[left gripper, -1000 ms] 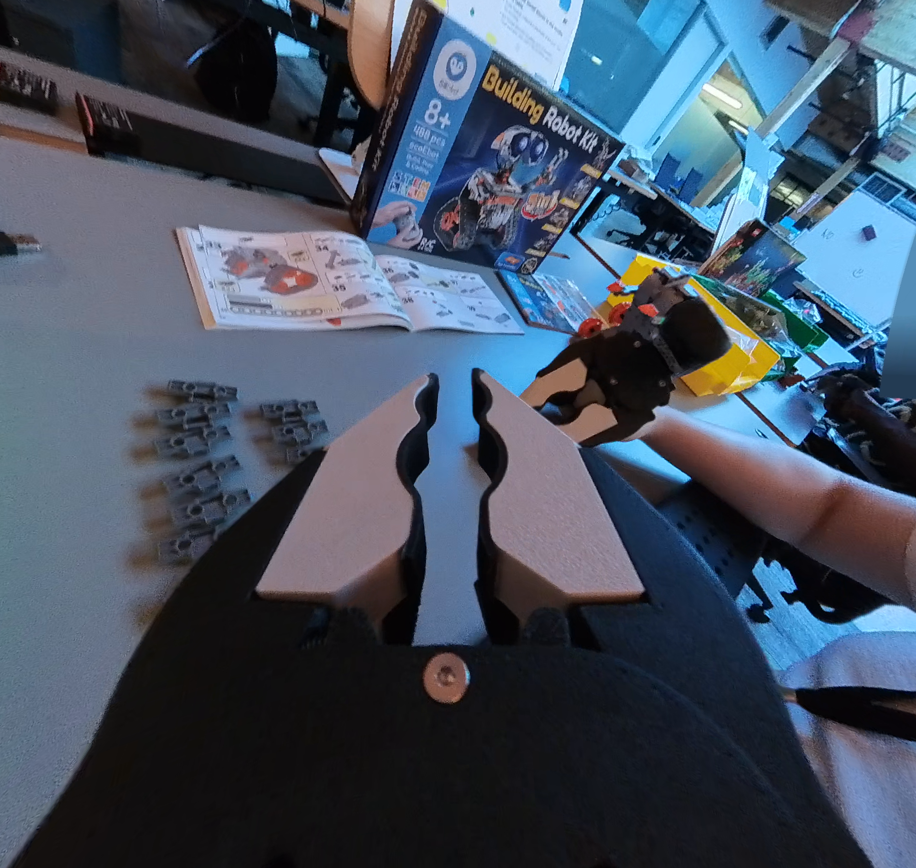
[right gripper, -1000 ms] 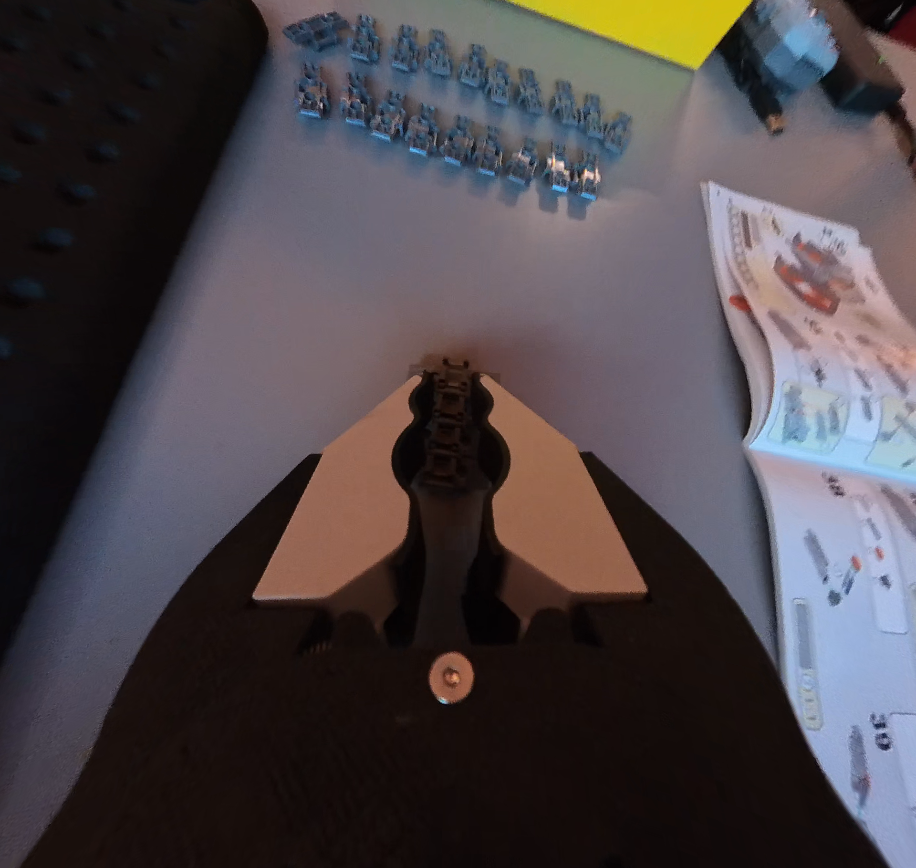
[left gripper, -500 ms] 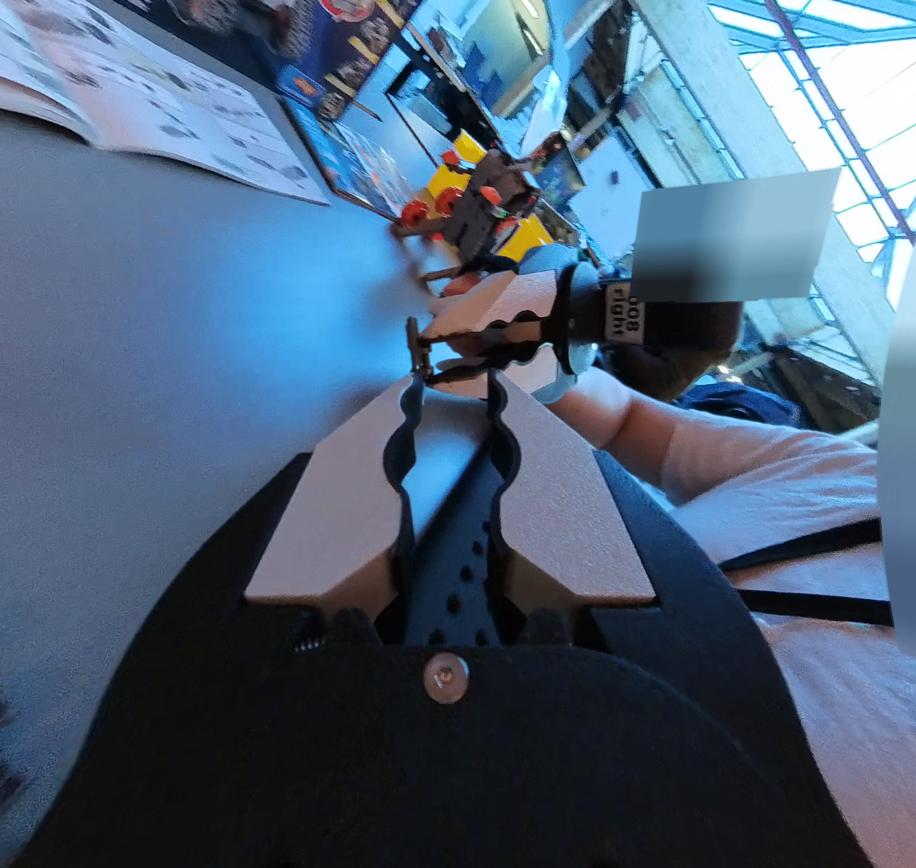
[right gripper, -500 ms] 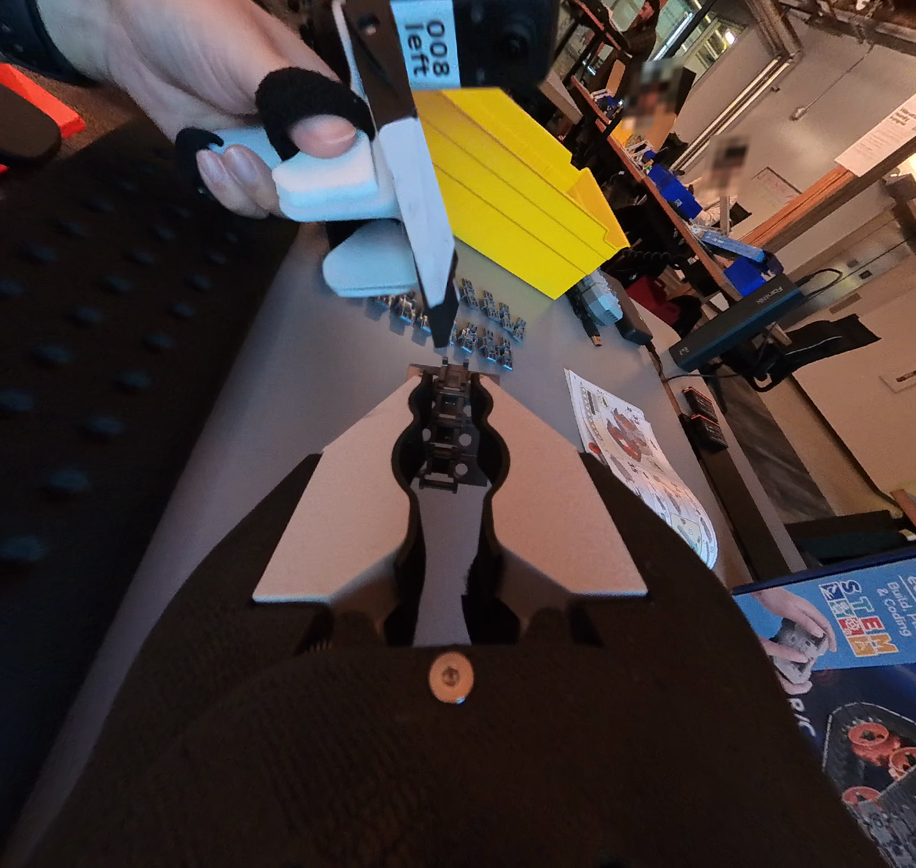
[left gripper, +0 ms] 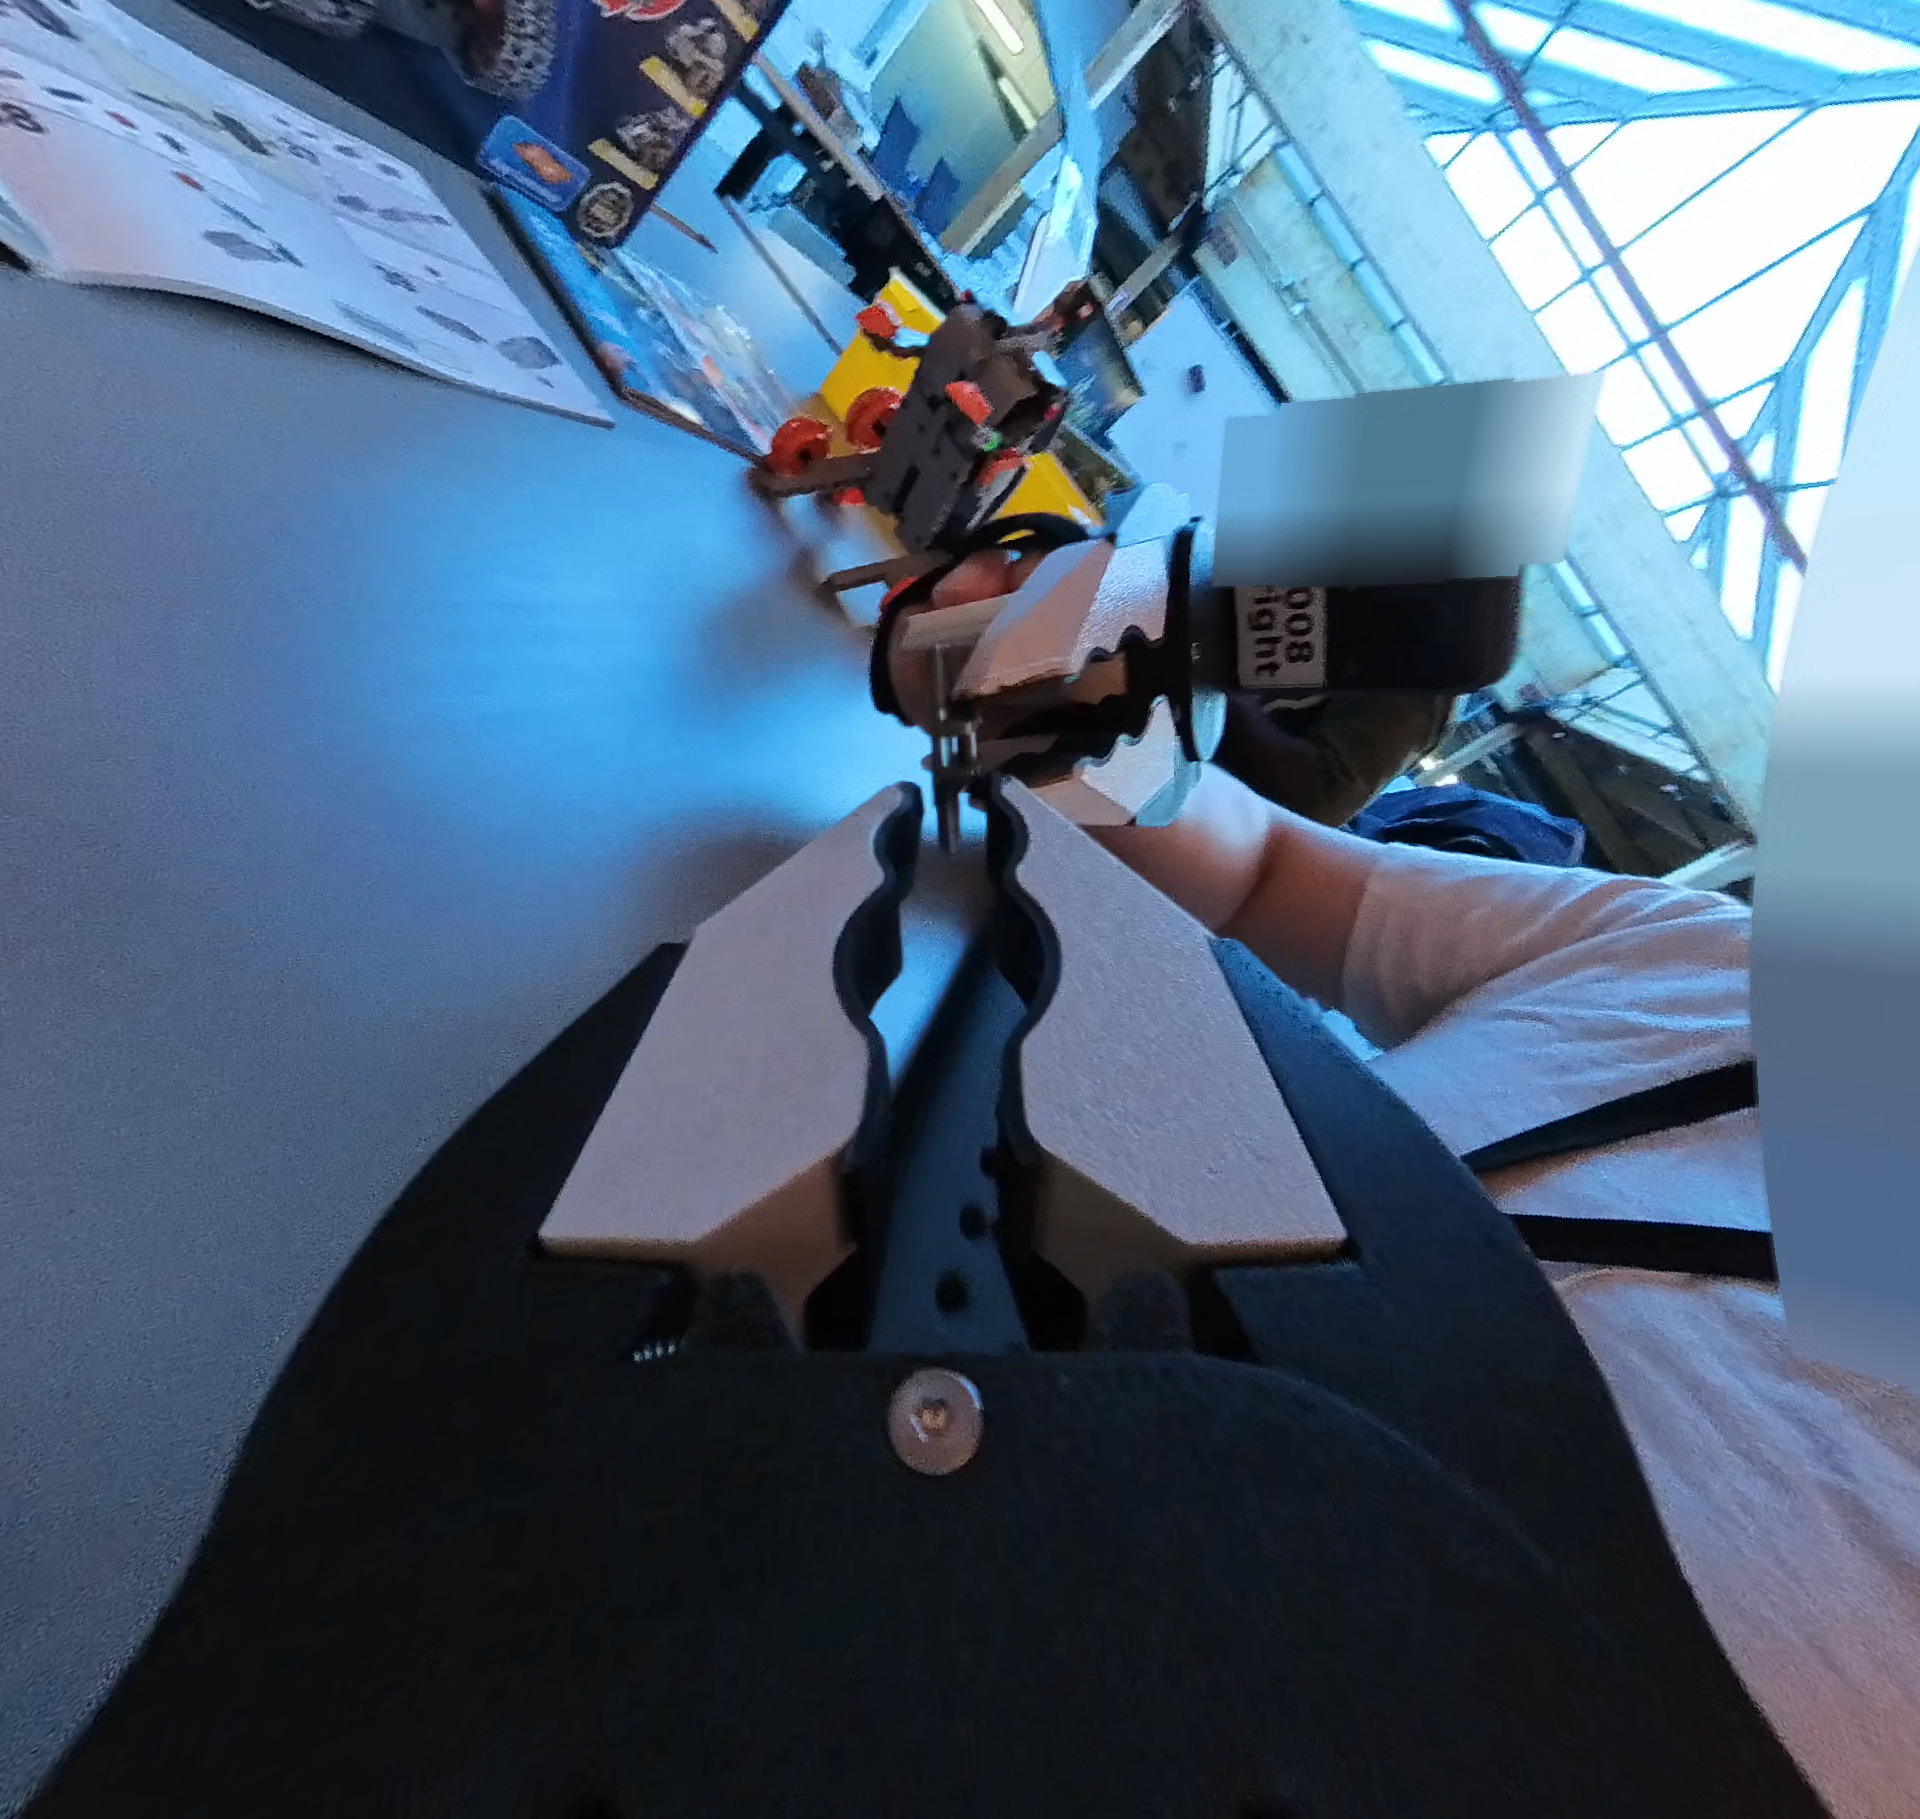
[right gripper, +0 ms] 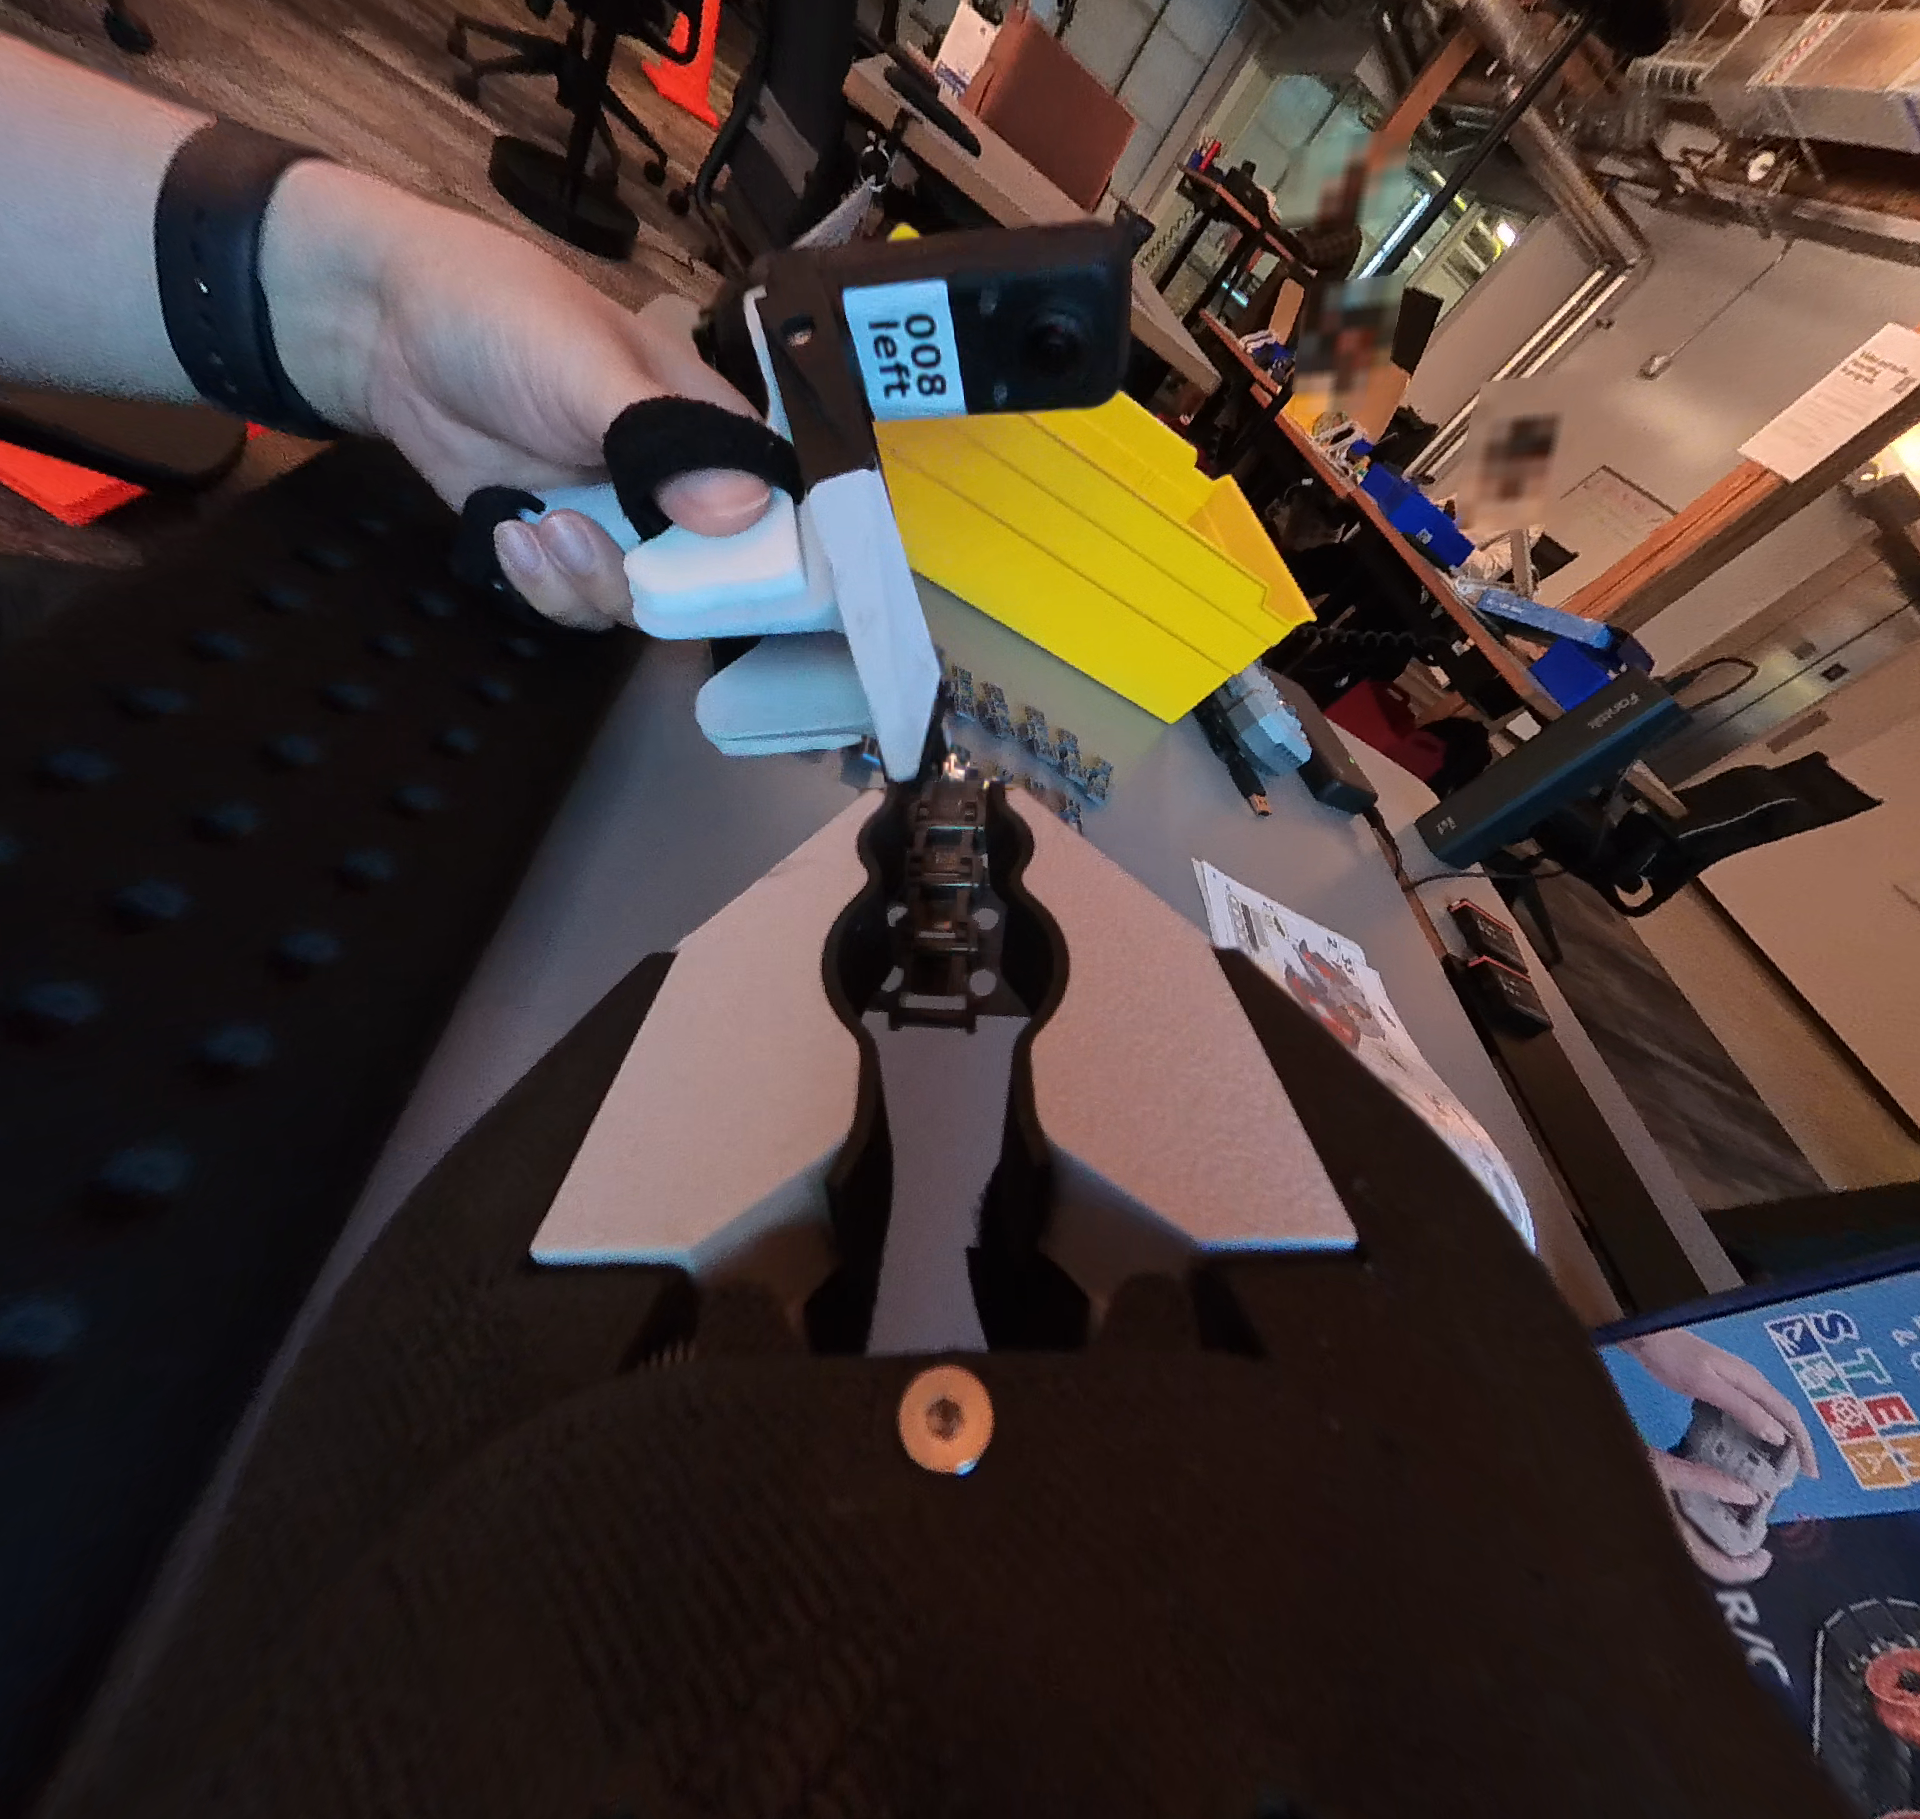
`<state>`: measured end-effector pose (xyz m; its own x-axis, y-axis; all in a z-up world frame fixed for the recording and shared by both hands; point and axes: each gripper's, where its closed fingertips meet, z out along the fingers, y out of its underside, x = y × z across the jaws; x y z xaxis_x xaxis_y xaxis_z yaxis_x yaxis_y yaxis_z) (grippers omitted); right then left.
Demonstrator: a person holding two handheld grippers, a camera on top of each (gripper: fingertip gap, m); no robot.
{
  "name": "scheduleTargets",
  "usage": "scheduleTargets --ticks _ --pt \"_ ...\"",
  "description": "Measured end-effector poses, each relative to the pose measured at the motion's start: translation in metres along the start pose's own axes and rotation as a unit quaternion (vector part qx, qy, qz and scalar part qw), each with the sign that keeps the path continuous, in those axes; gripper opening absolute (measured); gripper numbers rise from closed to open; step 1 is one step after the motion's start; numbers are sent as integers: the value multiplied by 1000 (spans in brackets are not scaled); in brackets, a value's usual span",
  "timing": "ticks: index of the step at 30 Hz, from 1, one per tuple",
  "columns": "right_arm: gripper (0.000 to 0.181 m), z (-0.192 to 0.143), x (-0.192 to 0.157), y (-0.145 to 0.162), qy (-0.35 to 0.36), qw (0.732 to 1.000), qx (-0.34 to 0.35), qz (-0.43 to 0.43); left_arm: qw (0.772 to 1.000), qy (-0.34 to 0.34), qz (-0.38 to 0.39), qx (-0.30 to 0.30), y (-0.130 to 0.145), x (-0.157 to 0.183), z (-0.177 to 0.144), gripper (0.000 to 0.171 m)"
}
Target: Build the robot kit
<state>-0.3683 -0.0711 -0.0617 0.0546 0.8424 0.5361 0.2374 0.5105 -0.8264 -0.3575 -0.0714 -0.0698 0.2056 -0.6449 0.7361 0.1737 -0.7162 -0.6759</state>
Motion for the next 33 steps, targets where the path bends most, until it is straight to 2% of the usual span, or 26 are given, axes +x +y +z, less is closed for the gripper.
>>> scheduleTargets --ticks 7,10,11,13,15,16,18,19,20,21,24,27,30,33 --pt "13 1 0 -11 -7 999 43 13 997 57 -39 24 -3 10 -6 3" --pt "21 -6 8 -18 -28 991 87 93 998 48 -27 17 -2 9 -6 0" --pt "27 -10 15 -20 -32 986 103 131 999 42 -21 7 1 8 -5 0" --pt "27 -15 31 -16 -45 967 114 223 999 32 -10 -16 6 7 -2 1" --pt "26 -14 31 -3 -110 926 104 346 999 17 10 -28 8 5 0 1" --pt "30 -12 28 4 -149 893 95 415 999 12 23 -35 10 6 2 1" --pt "40 -10 13 7 -255 805 88 529 997 12 50 -51 14 9 5 1" --pt "39 -10 6 8 -296 766 84 565 996 10 61 -60 17 9 7 1" --pt "34 -9 -1 9 -325 739 79 585 995 10 69 -68 19 10 8 1" --pt "28 -10 -11 12 -354 726 60 587 995 4 74 -71 19 9 9 1" --pt "11 -12 -22 8 -377 735 55 560 995 -10 73 -72 20 5 10 1" --pt "7 -10 -15 6 -348 756 70 551 995 -18 75 -64 19 5 6 1" --pt "5 -11 -16 8 -348 741 67 570 995 -25 77 -58 19 4 3 1" --pt "7 -11 -18 6 -344 762 63 545 994 -25 84 -59 21 6 3 1"
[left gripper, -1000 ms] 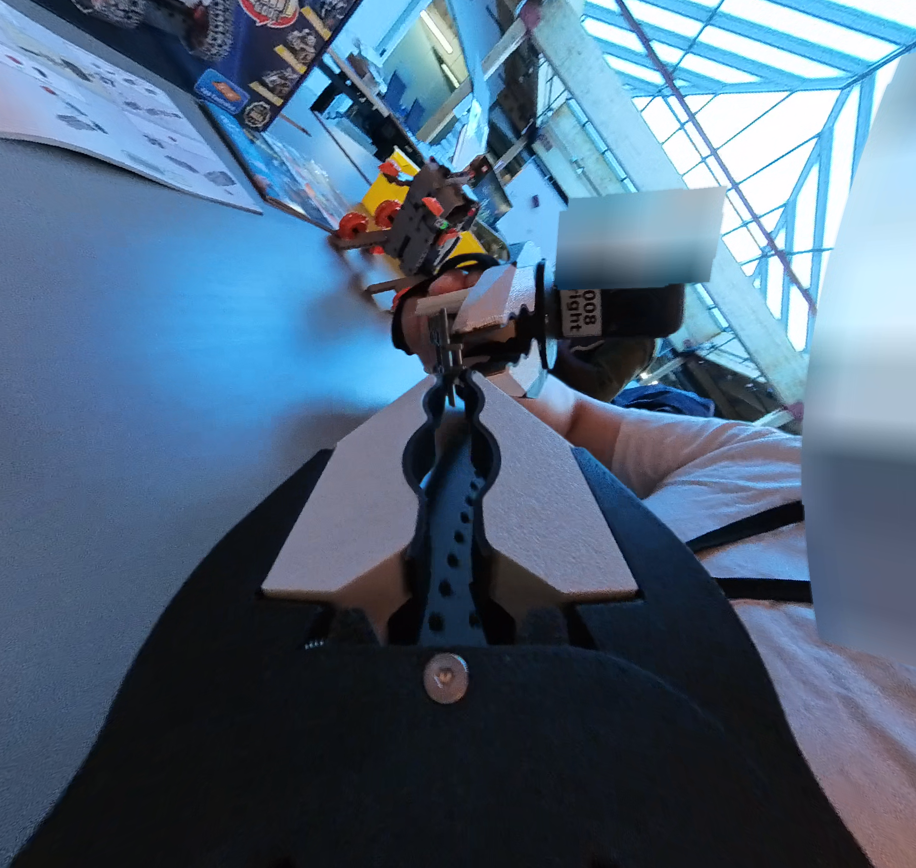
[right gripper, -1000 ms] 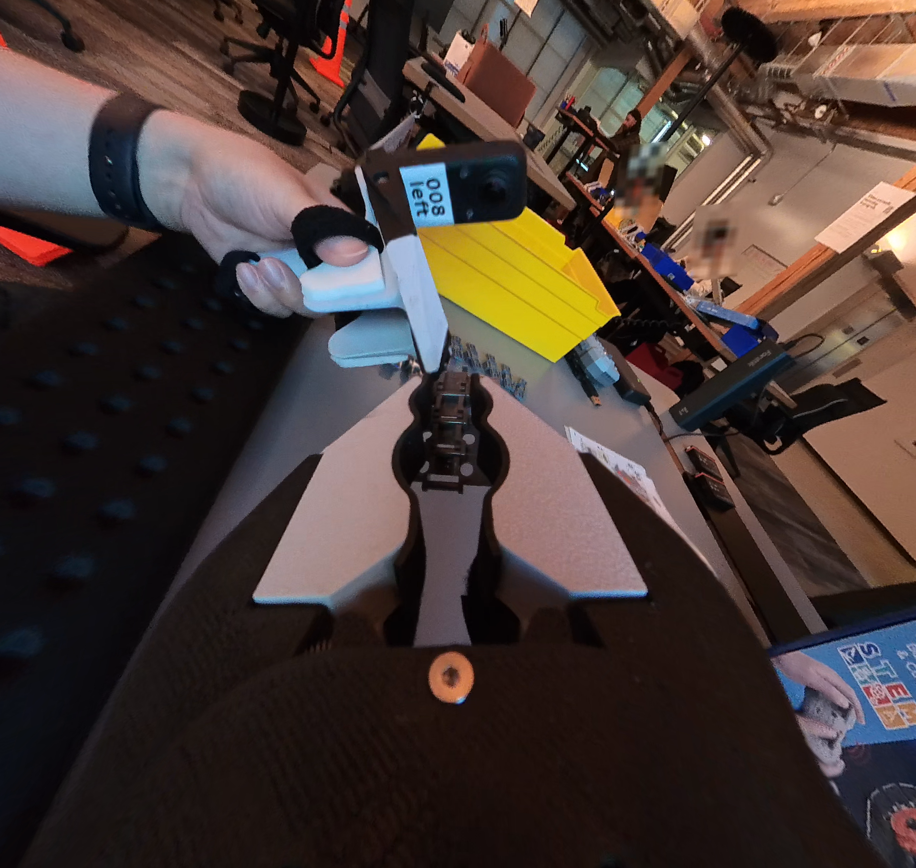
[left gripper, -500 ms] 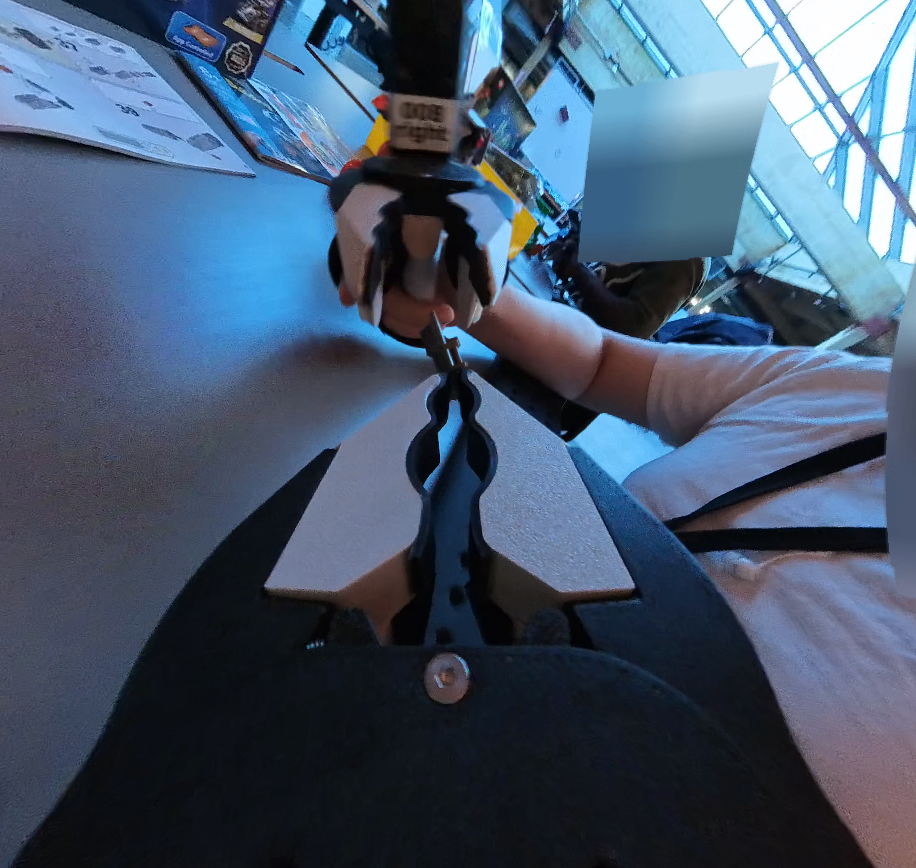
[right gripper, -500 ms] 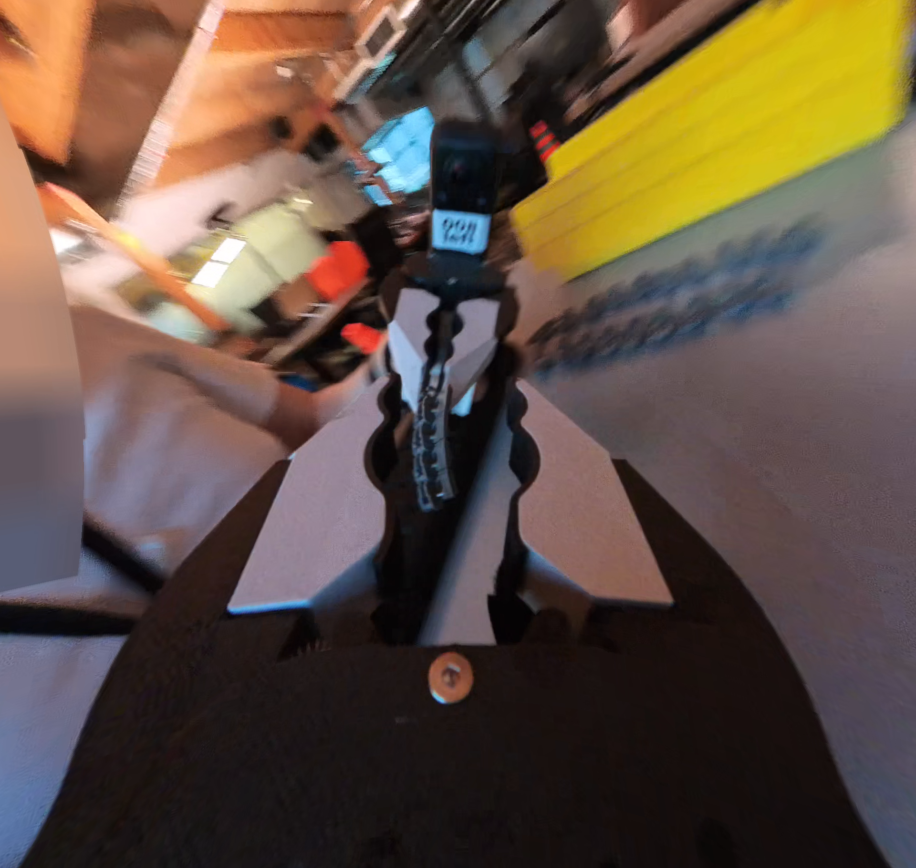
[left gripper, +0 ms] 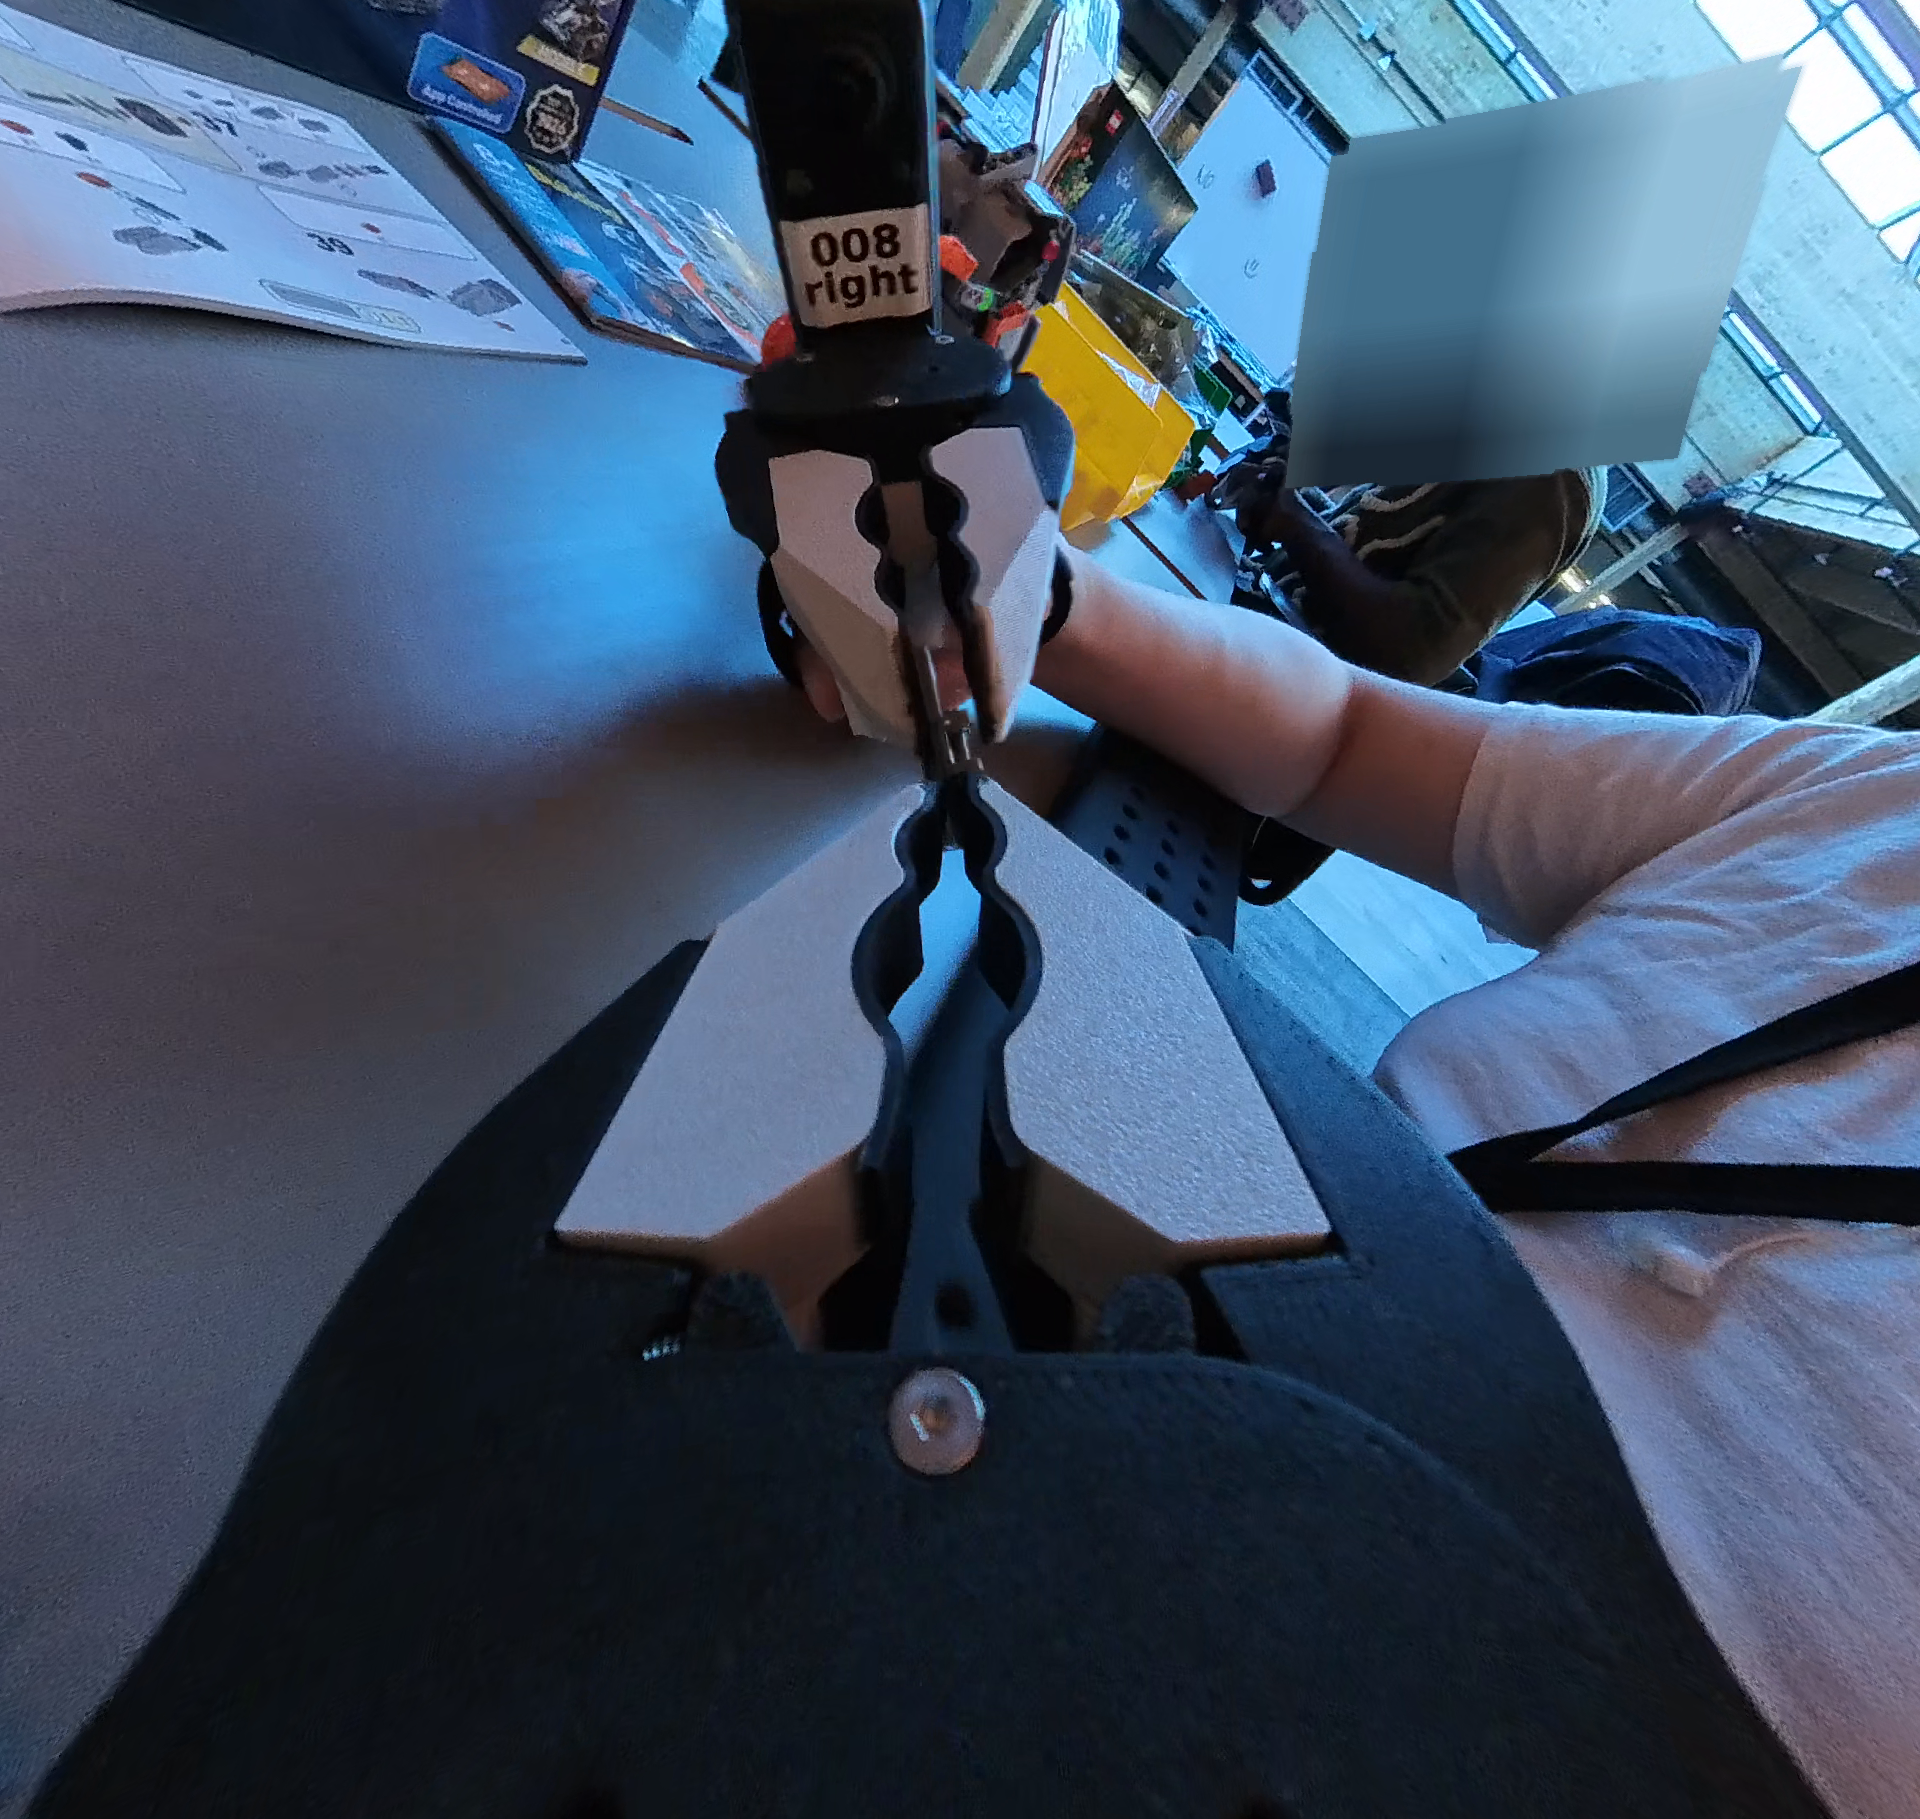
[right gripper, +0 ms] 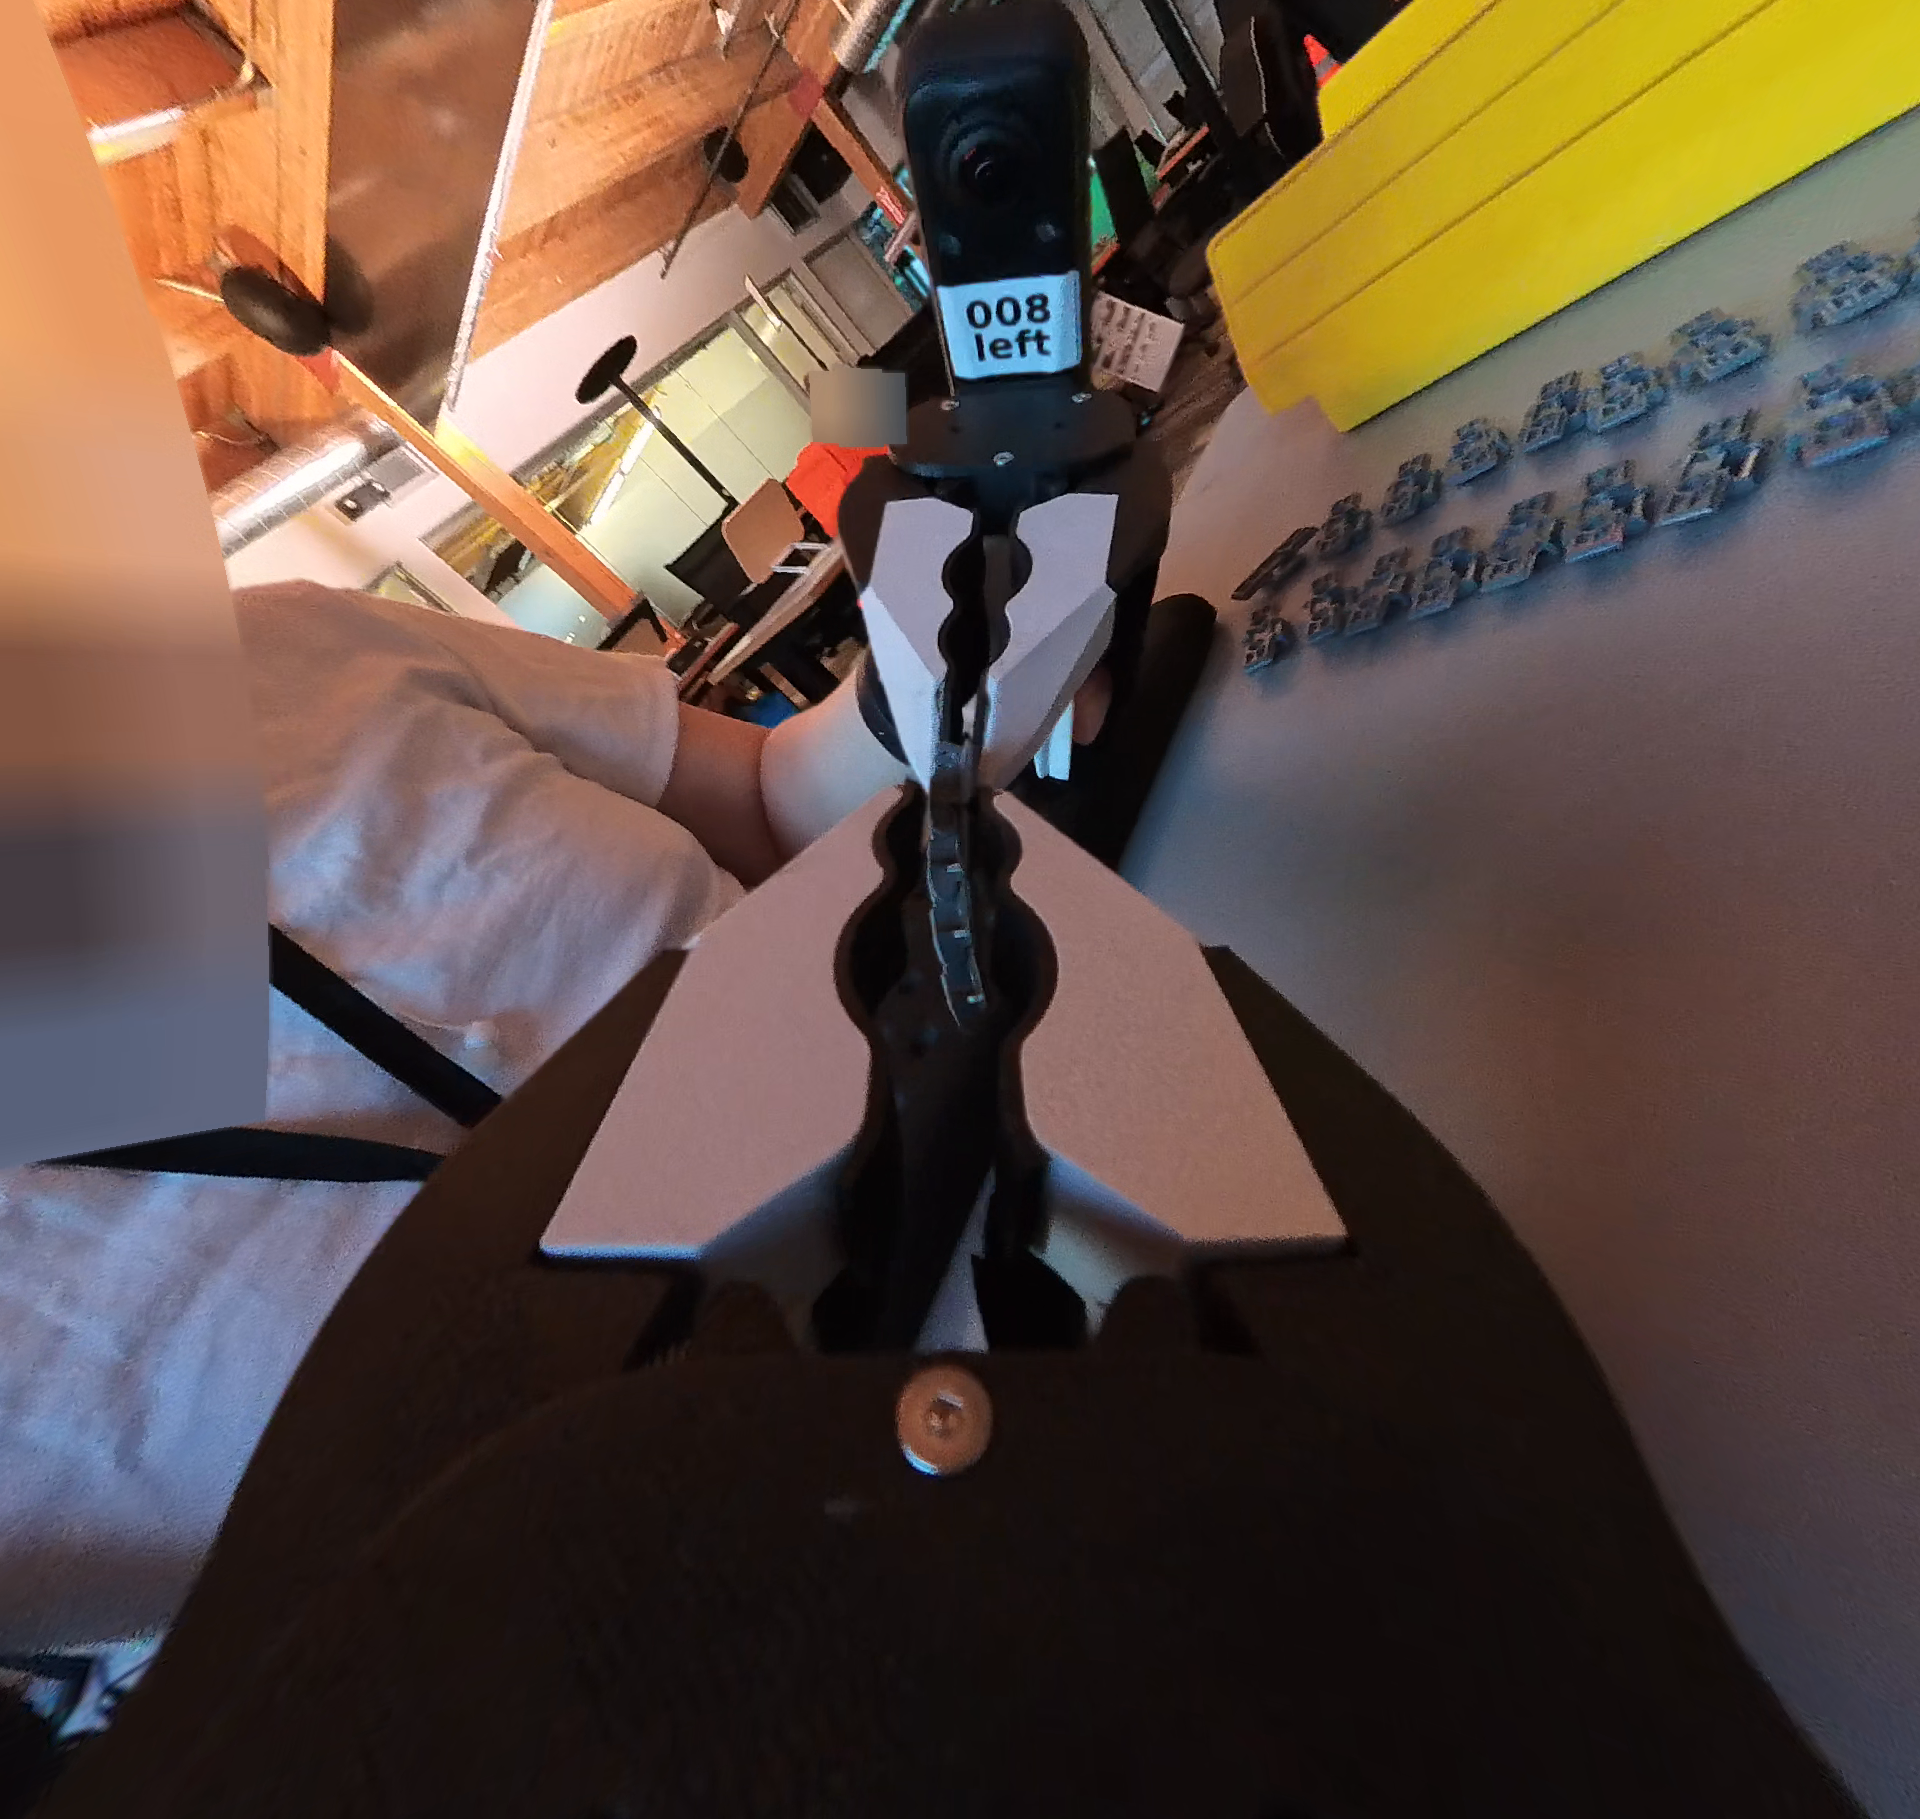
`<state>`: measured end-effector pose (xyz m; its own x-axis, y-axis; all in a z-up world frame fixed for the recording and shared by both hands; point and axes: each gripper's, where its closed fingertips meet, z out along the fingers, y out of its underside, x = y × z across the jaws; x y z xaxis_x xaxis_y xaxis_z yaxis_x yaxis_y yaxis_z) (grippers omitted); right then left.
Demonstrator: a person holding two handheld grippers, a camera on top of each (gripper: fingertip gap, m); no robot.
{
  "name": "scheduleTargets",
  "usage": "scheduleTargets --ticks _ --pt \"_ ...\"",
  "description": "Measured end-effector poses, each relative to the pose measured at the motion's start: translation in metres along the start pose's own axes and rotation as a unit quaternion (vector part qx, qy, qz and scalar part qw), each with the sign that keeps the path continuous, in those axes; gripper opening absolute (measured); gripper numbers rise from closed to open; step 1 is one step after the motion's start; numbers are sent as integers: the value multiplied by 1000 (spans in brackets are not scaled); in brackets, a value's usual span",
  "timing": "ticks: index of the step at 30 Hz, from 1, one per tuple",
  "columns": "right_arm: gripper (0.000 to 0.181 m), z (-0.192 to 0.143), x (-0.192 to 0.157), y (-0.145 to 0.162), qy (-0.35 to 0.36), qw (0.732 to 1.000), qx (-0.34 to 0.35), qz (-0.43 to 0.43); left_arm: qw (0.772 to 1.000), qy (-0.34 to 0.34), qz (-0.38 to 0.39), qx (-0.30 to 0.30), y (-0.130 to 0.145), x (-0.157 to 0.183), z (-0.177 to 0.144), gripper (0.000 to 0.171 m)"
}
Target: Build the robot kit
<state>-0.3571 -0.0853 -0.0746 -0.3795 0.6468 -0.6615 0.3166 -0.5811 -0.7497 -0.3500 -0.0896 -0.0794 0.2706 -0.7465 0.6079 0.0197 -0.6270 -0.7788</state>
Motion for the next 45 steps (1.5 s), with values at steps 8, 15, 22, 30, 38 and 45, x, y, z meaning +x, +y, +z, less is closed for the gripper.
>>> scheduleTargets --ticks 8,15,22,30,38,45 --pt "5 3 8 0 -15 999 -18 33 1000 -10 -19 10 -1 -7 -1 1" --pt "5 1 9 6 11 999 -44 12 1000 -17 -20 -4 2 -9 2 0" --pt "5 1 11 1 13 1000 -13 24 999 -34 -11 11 -1 -12 0 0" --pt "9 2 6 -6 4 999 33 31 998 -29 -18 50 -12 -10 -2 1" --pt "5 -5 11 -17 6 995 81 63 996 -59 -6 63 -16 -14 3 1" --pt "6 -6 13 -16 28 996 71 55 996 -66 -13 67 -17 -17 4 0"
